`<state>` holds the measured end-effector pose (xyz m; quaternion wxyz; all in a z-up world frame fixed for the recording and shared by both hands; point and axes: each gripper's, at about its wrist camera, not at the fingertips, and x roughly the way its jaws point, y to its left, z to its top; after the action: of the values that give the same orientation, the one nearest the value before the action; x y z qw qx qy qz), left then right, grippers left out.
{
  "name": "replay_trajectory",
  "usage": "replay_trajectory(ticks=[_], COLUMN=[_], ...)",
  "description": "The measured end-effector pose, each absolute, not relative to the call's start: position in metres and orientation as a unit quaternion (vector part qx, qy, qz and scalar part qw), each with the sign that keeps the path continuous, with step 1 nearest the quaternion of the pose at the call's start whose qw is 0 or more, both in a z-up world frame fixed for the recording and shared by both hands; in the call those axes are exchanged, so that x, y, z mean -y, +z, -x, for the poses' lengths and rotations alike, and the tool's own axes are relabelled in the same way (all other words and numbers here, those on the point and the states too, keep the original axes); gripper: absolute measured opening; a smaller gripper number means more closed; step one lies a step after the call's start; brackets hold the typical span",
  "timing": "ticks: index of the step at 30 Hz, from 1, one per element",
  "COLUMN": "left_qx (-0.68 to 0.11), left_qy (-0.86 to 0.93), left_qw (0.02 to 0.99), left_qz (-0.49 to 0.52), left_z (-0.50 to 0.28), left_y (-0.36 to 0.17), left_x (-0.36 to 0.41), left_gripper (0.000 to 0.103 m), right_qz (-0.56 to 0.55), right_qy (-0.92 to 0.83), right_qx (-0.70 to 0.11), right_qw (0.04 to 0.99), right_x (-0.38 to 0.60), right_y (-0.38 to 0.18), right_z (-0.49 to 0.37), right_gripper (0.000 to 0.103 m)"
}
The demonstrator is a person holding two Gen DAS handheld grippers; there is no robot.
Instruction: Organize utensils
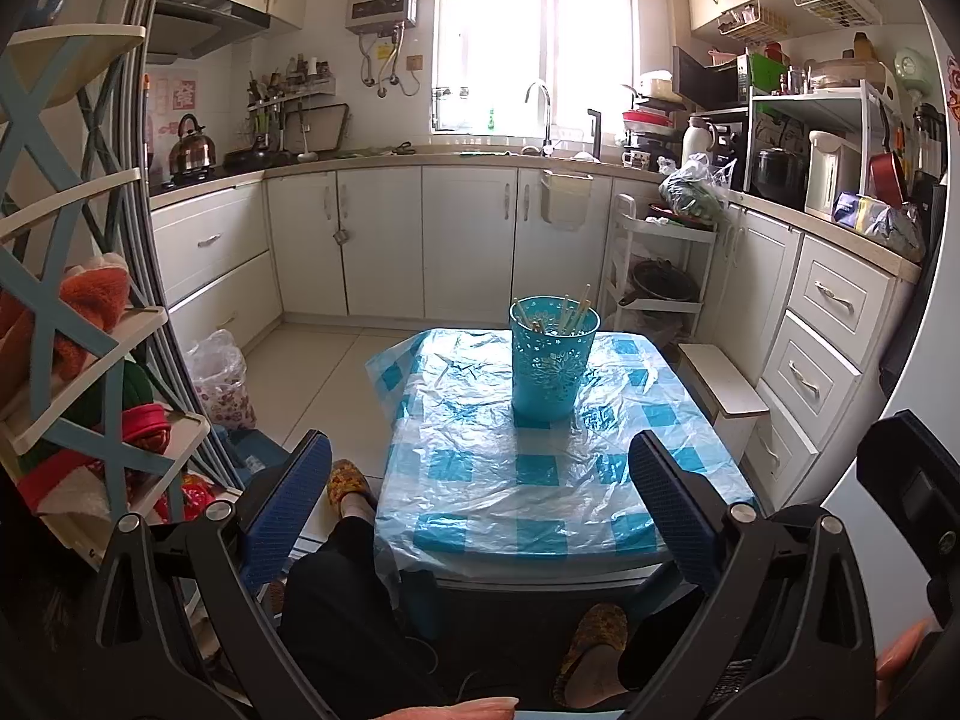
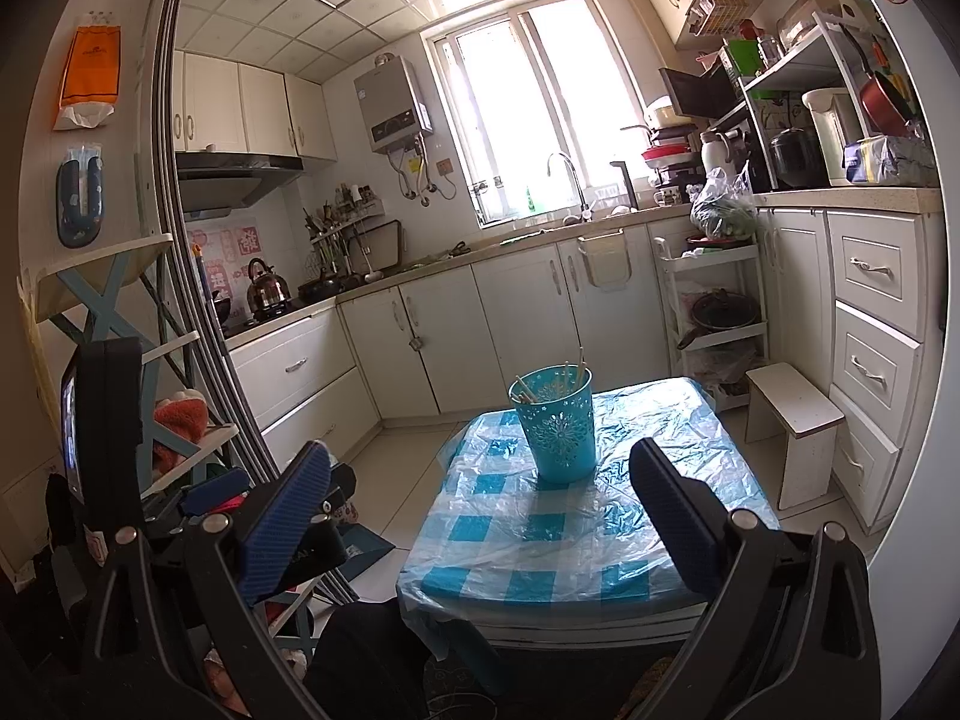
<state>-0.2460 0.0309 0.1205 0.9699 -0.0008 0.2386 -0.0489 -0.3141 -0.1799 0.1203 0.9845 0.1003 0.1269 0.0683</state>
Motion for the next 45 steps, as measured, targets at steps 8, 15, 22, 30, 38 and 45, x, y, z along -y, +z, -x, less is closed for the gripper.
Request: replay_trajectory(ticks=[8, 15, 22, 30, 38, 45], left_qx=[-0.239, -0.239, -0.239, -0.238, -0.238, -0.238], left_qy=[-0.049, -0.049, -0.048, -0.048, -0.048, -0.048], left_qw=[0.970, 0.970, 0.970, 0.970, 0.970, 0.970], left_qz=[0.002, 0.002, 0.003, 0.002, 0.003, 0.003], left_z=[0.2461, 0.2468, 0.2470, 0.2476, 0.2477, 0.2475], left_y=[0.1206, 0.1203, 0.1201, 0.1198, 0.1197, 0.1197], left_x=[-0.0313, -0.0323, -0.0332, -0.0334, -0.0340, -0.0336], left_gripper=[0.095, 0.095, 0.095, 0.095, 0.095, 0.095], right_qz=[-0.100, -0.100, -0.099, -0.098, -0.098, -0.098], right_qy=[0.068, 0.069, 0.069, 0.068, 0.068, 0.068], right_qx=[-0.129, -0.129, -0.128, -0.129, -0.130, -0.130], right_qw=[0.984, 0.984, 0.984, 0.984, 0.984, 0.984], right_x=[0.1802, 0.1797, 0.1795, 0.1791, 0.1784, 0.1776], right_y=[0.1189, 0.1186, 0.1189, 0.1191, 0.1195, 0.1198], right_z=[0.3158, 0.3157, 0.3158, 0.3156, 0.3155, 0.3153], right_gripper=[0.096, 0.096, 0.096, 0.096, 0.096, 0.096])
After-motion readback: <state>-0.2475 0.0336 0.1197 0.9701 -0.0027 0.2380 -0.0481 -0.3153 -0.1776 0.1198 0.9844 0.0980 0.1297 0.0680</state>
